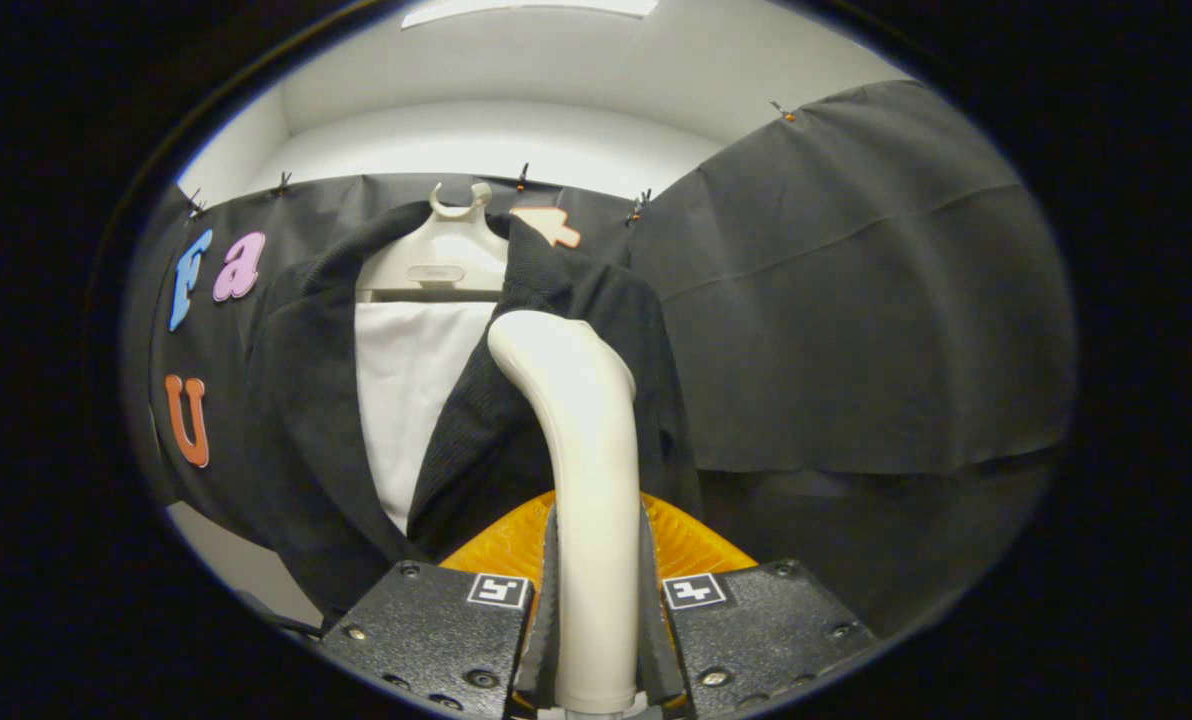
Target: Iron the clothes twice with a garment steamer, once on the left side and once on the right side.
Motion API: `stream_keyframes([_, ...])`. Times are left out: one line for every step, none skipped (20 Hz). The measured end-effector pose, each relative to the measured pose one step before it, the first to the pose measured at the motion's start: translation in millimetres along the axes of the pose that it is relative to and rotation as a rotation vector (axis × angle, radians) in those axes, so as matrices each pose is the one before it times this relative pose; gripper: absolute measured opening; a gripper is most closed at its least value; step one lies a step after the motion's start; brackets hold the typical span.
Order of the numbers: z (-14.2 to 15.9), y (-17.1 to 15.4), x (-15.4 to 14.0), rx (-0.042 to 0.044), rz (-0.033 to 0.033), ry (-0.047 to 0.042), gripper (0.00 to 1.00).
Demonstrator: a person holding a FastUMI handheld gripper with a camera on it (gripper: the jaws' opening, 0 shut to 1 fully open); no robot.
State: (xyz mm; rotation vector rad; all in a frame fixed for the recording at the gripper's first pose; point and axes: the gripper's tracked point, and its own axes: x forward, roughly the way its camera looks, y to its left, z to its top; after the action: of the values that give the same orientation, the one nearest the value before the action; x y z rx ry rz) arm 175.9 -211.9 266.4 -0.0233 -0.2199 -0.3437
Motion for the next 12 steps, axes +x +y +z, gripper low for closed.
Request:
stream_keyframes([-5.26, 0.64, -3.84, -0.00527, -0.00232, 0.01077, 0.36])
stream_keyframes([-6.46, 0.57, -4.06, -0.00535, -0.00246, 0.01148, 0.36])
stream_keyframes([-4.83, 0.52, -3.35, -0.00425, -0.00156, 0.01141, 0.36])
stream_keyframes([-5.72, 0.61, -4.28, -0.00284, 0.00021, 0.01017, 0.35])
stream_keyframes([-4.84, 0.22, -2.84, -0.00256, -0.00228, 0.00931, 0.35])
stream_keyframes([-5.42, -0.74, -4.08, -0.00242, -0.00346, 0.00851, 0.35])
stream_keyframes([-4.63, -0.44, -2.86, -0.00172, -0.00438, 0.00864, 0.35])
stream_keyframes([-6.16, -0.68, -2.63, -0.00035, -0.00377, 0.00943, 0.36])
stream_keyframes([-5.1, -0.5, -2.96, -0.00015, -0.0031, 0.01083, 0.36])
stream_keyframes([-5.97, -0.58, -2.72, -0.00057, -0.00254, 0.01267, 0.36])
stream_keyframes([-5.01, -1.06, -1.63, 0.00111, -0.00221, 0.01125, 0.36])
stream_keyframes([-6.54, -1.57, -3.22, -0.00025, -0.00207, 0.01106, 0.36])
